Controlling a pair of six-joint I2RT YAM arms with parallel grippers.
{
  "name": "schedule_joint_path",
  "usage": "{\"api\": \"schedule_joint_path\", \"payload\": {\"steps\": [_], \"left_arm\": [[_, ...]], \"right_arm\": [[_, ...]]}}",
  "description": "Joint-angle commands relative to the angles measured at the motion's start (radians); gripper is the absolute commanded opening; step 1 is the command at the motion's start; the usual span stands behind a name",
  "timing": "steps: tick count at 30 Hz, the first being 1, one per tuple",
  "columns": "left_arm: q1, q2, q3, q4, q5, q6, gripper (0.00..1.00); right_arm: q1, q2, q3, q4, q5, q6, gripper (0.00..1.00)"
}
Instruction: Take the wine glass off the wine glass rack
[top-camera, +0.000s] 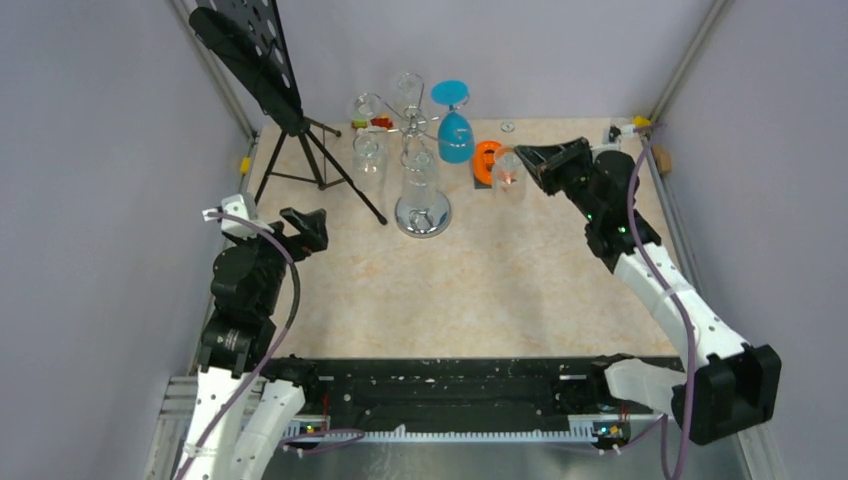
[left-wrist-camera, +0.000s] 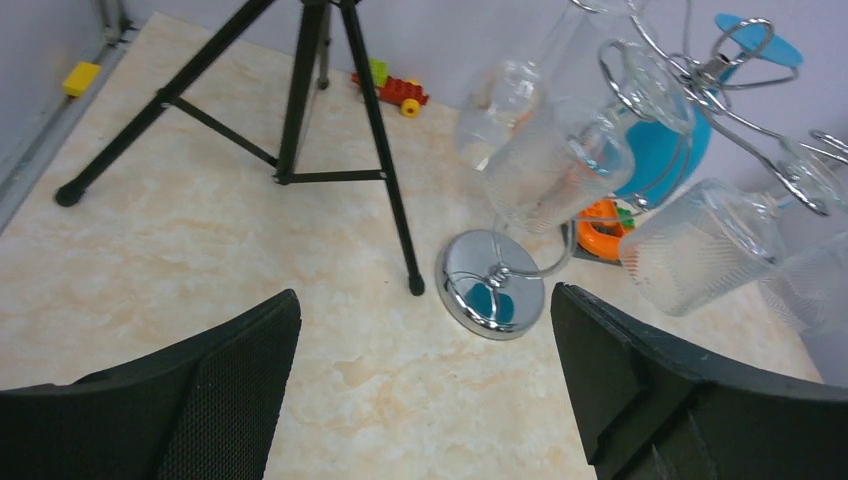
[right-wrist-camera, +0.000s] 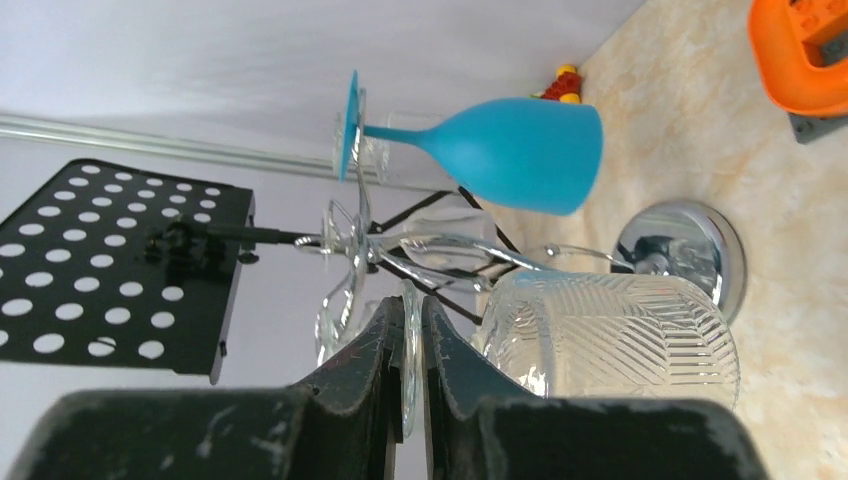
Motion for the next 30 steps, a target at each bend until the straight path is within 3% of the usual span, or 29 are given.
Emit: {"api": "schedule_joint_path", "payload": {"steps": [1, 8, 11, 14, 17, 25, 30], "left_arm": [[0.007, 0.014, 0.019, 0.128, 0.232, -0.032, 0.99], [0.005, 0.081, -0.072, 0.440, 0.689, -0.195, 0.97], [-0.004, 0.116, -0.122, 0.621, 0.787, -0.402, 0.96], [-0.024, 0.149, -0.150, 0.791, 0.798, -0.596, 0.96], [-0.064, 0.196, -0.140, 0.855, 0.793, -0.686, 0.96], [-0.245, 0.385, -0.069, 0.884, 0.755, -0.845, 0.96], [-0.312, 0.494, -0.057, 1.079, 0.778, -0.976, 0.95]], "right_arm": [[-0.035, -0.143, -0.074, 0.027, -0.120, -0.038, 0.00], [-0.039, -0.285, -0.223, 0.073, -0.215, 0.010, 0.00], [-0.050, -0.317, -0.315, 0.327, -0.361, 0.218, 0.00], [-0.052, -0.318, -0.386, 0.608, -0.434, 0.408, 0.00], [-0.051, -0.306, -0.425, 0.826, -0.451, 0.523, 0.00], [-0.050, -0.326, -0.424, 0.994, -0.451, 0.576, 0.00], [-0.050, -0.283, -0.437, 1.183, -0.448, 0.657, 0.00]]}}
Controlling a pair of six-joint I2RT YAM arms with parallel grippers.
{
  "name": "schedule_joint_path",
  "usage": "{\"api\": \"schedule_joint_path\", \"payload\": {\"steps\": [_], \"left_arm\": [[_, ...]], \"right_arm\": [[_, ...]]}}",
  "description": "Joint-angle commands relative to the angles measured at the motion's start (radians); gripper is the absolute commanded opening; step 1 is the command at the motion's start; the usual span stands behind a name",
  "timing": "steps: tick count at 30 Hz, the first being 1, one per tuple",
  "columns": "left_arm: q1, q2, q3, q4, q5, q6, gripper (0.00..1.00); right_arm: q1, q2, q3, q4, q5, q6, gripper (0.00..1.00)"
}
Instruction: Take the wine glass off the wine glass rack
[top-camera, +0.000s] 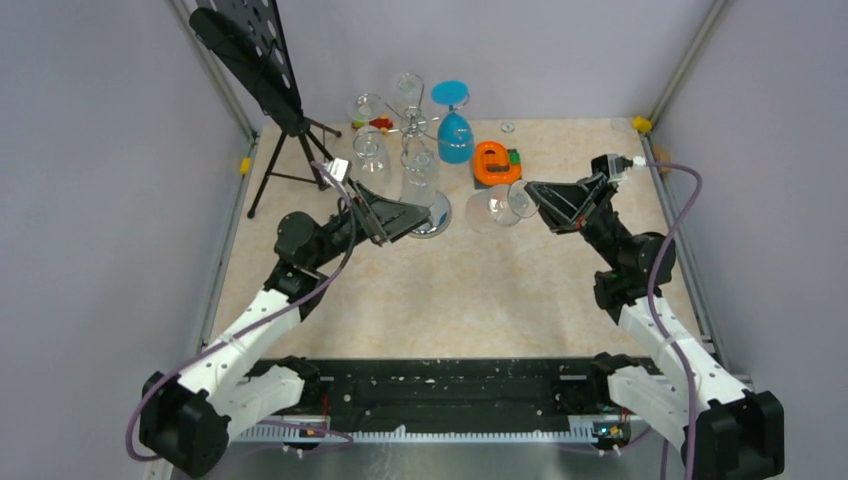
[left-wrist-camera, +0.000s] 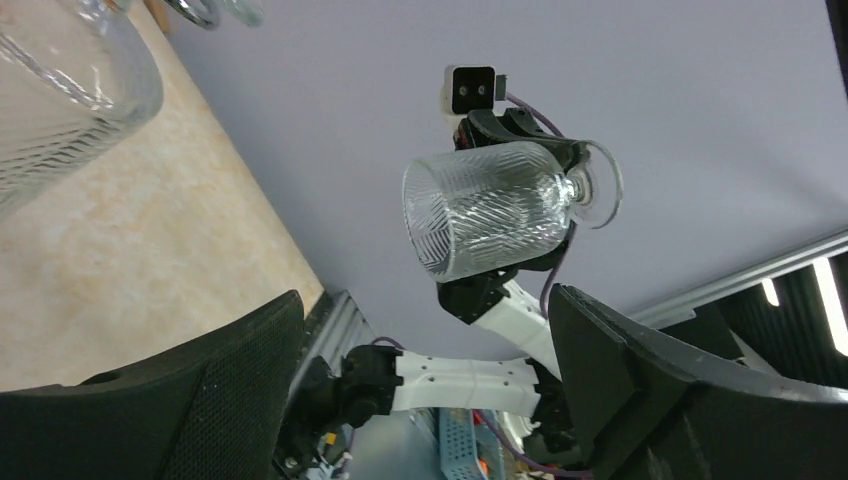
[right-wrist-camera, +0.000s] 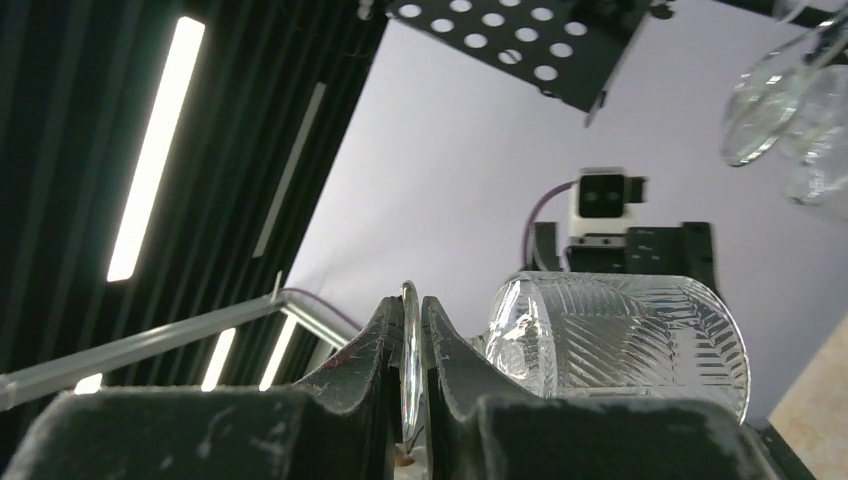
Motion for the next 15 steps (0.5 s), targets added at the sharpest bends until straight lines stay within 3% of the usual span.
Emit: {"api": "schedule_joint_path", "payload": {"steps": [1, 7, 15], "left_arm": [[-0.055, 0.069, 0.045, 0.242, 0.018, -0.156, 0.95], [-0.107, 0.170, 0.104, 0.344, 0.065, -0.269, 0.94], [-0.123, 0.200, 0.133, 0.352, 0.087, -0.284, 0.94]], "right_arm": [[-0.010, 0.022, 0.011, 0.334, 0.011, 0.116, 0.00], [-0.009, 0.029, 0.019, 0.339, -0.005, 0.115, 0.00], [0.033, 0.084, -0.002, 0.410, 0.008, 0.130, 0.00]]}}
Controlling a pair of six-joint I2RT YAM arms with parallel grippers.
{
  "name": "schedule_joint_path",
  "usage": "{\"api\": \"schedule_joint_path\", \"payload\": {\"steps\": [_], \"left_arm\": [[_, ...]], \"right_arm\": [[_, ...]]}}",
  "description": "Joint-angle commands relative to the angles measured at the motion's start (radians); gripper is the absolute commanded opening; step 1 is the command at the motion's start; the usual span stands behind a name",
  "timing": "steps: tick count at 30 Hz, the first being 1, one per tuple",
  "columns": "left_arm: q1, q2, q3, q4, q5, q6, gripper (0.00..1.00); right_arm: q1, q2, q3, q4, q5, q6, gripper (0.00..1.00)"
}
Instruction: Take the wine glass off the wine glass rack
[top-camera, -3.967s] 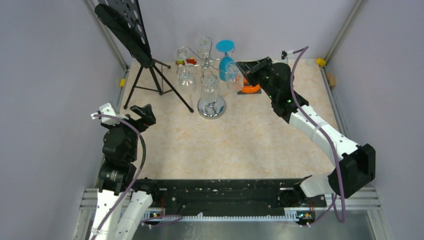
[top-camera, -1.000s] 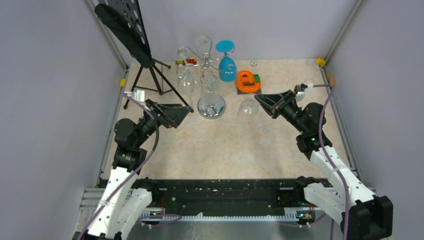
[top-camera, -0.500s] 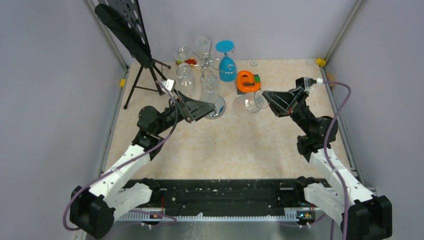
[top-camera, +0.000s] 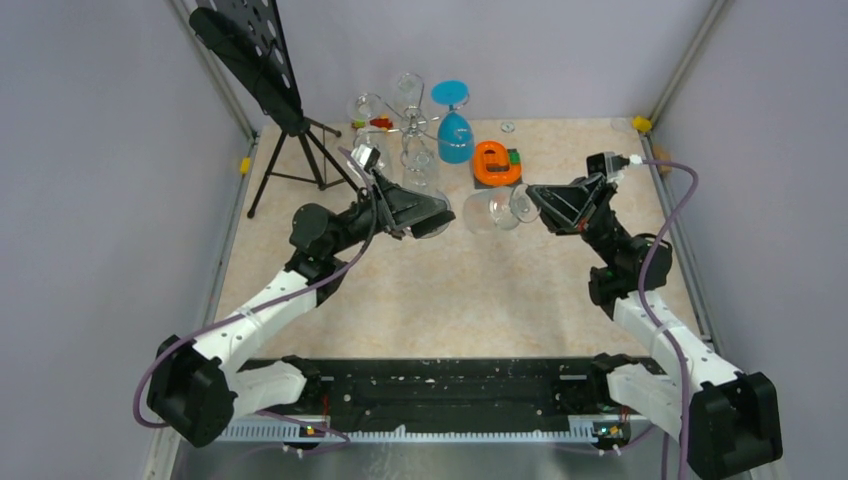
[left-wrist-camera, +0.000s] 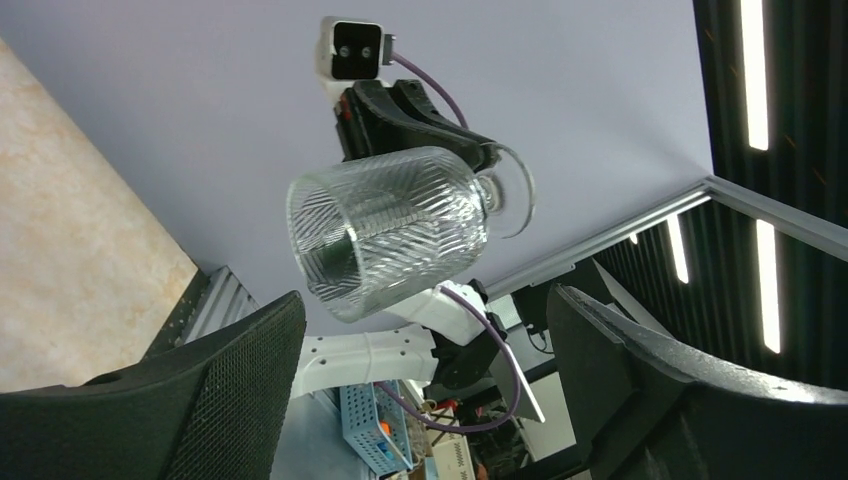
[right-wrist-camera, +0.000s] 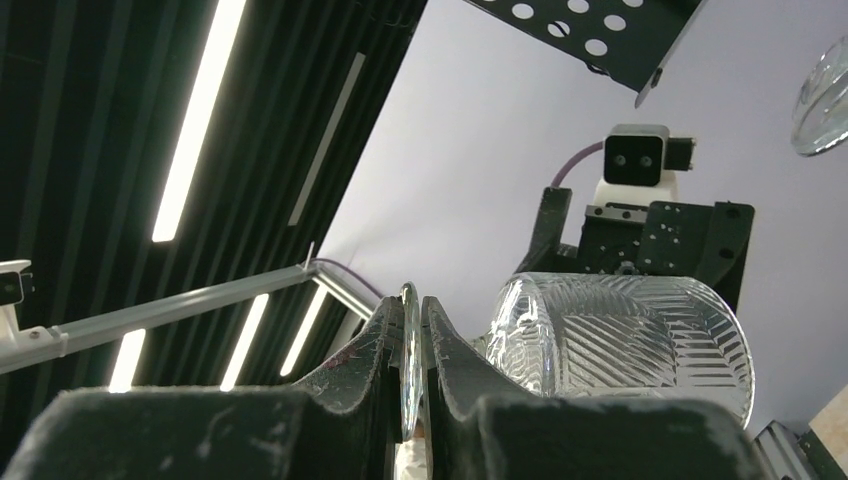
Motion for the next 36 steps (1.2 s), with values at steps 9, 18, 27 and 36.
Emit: {"api": "schedule_joint_path", "payload": {"steps": [9, 18, 27, 36], "left_arm": [[-0.021, 0.025, 0.060, 0.105, 0.047, -0.038, 0.92], [-0.022, 0.028, 0.072, 0.220, 0.092, -0.094, 0.70], [-0.029, 0.093, 0.069, 0.487, 0.111, -0.228, 0.49], [-0.027, 0.089, 0.048, 0.486, 0.072, -0.193, 0.15]], "right_arm": [[0.110, 0.094, 0.009, 0.239, 0.055, 0.022, 0.00], [0.118, 0.134, -0.021, 0.249, 0.085, 0.000, 0.00], [0.148, 0.225, -0.058, 0.247, 0.100, -0.030, 0.00], [0.148, 0.278, -0.072, 0.307, 0.101, -0.044, 0.00]]}}
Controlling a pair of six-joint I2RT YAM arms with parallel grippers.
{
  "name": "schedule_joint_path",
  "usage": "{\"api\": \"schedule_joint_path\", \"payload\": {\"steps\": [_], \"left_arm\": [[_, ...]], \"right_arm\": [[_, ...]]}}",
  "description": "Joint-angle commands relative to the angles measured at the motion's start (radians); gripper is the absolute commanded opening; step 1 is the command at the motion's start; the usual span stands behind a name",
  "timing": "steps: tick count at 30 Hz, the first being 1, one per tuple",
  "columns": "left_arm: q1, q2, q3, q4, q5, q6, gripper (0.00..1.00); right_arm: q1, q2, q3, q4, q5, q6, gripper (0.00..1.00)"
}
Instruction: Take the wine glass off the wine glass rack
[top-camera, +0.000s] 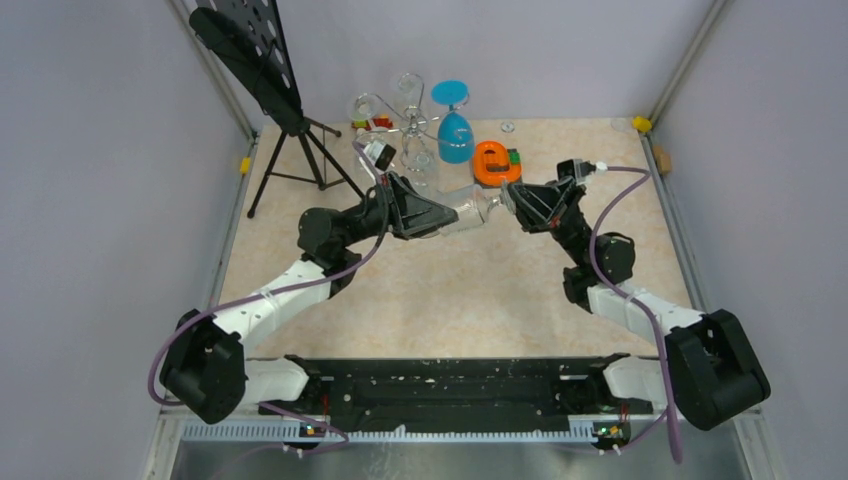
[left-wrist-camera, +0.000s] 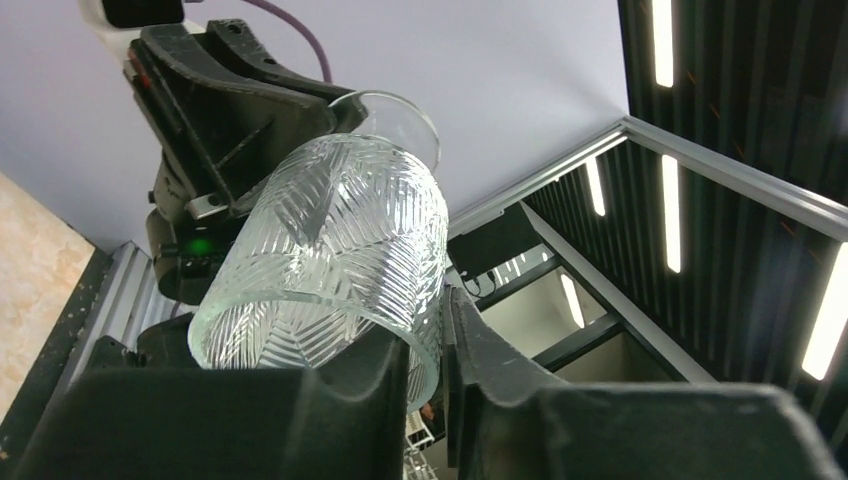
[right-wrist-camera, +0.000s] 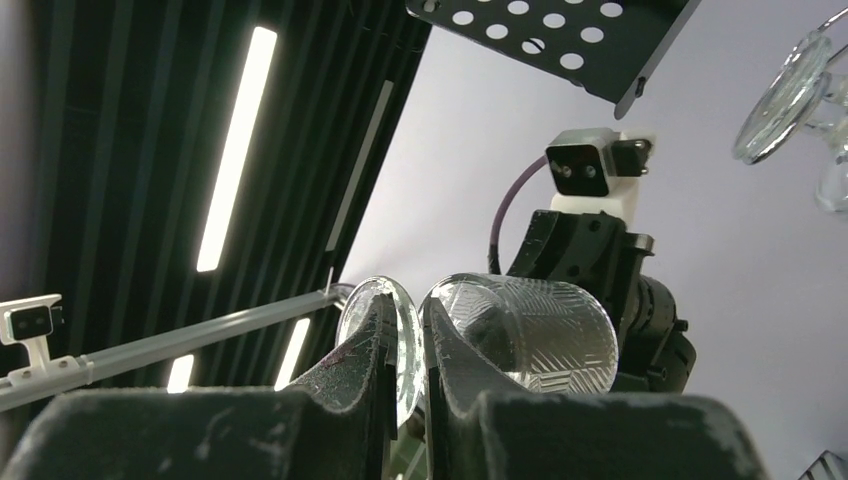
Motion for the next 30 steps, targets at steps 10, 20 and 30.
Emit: {"api": "schedule_joint_path", "payload": {"steps": [10, 20, 30], "left_arm": [[-0.005, -0.136, 0.011, -0.108, -0.077, 0.278, 0.00], [-0.003, -0.356, 0.108, -0.925, -0.355, 0.837, 0.00], [-0.005, -0.435, 0.264, -1.634, -0.508, 1.309, 0.00]], "right_arm": [[0.012, -0.018, -0.024, -0.051, -0.048, -0.187, 0.44], [0.011, -0.318, 0.087, -1.051, 0.178, -0.742, 0.70], [0.011, -0.473, 0.085, -1.412, 0.498, -0.886, 0.69]]}}
